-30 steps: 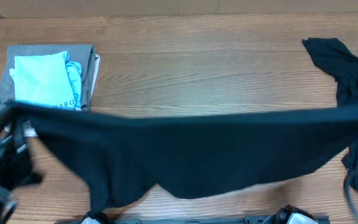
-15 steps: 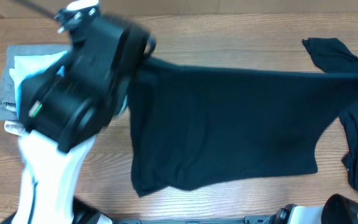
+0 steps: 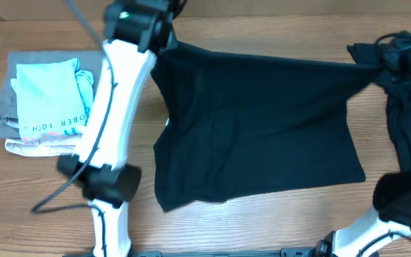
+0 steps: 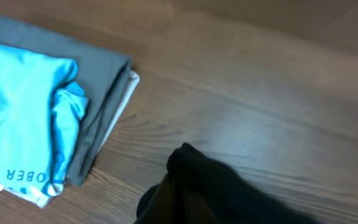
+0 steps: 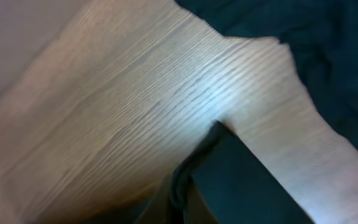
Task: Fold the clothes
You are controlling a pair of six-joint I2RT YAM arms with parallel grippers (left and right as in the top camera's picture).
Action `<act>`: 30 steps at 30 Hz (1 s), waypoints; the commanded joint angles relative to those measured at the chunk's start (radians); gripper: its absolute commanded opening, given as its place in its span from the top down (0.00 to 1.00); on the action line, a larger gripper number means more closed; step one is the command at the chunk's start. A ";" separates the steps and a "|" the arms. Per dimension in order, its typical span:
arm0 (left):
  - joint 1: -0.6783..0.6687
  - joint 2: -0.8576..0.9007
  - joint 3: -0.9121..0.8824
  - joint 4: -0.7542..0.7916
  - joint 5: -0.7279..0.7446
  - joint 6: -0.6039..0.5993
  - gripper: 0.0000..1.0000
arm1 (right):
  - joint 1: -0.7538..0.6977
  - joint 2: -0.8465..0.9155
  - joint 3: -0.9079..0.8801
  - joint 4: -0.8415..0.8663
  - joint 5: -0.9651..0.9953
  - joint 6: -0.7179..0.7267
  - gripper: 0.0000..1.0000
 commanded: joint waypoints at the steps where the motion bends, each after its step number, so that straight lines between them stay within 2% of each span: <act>1: 0.015 0.029 0.003 -0.001 -0.095 0.031 0.96 | 0.010 0.033 -0.006 0.051 0.020 -0.043 0.96; 6: 0.033 -0.087 0.066 -0.046 -0.135 0.031 0.96 | 0.005 -0.008 0.034 0.034 0.009 -0.039 0.96; 9: 0.043 -0.219 0.102 -0.063 -0.135 0.034 0.96 | 0.005 -0.061 0.080 -0.006 0.008 -0.039 0.96; 15: 0.042 -0.524 0.136 -0.009 -0.065 0.139 0.96 | 0.000 -0.195 0.228 -0.100 -0.008 -0.020 0.96; 20: 0.042 -0.732 0.136 -0.029 -0.052 0.147 0.96 | -0.006 -0.291 0.330 -0.204 -0.010 0.032 0.96; 30: 0.043 -1.015 0.137 -0.061 -0.055 0.158 0.96 | -0.006 -0.497 0.358 -0.292 -0.001 0.063 0.96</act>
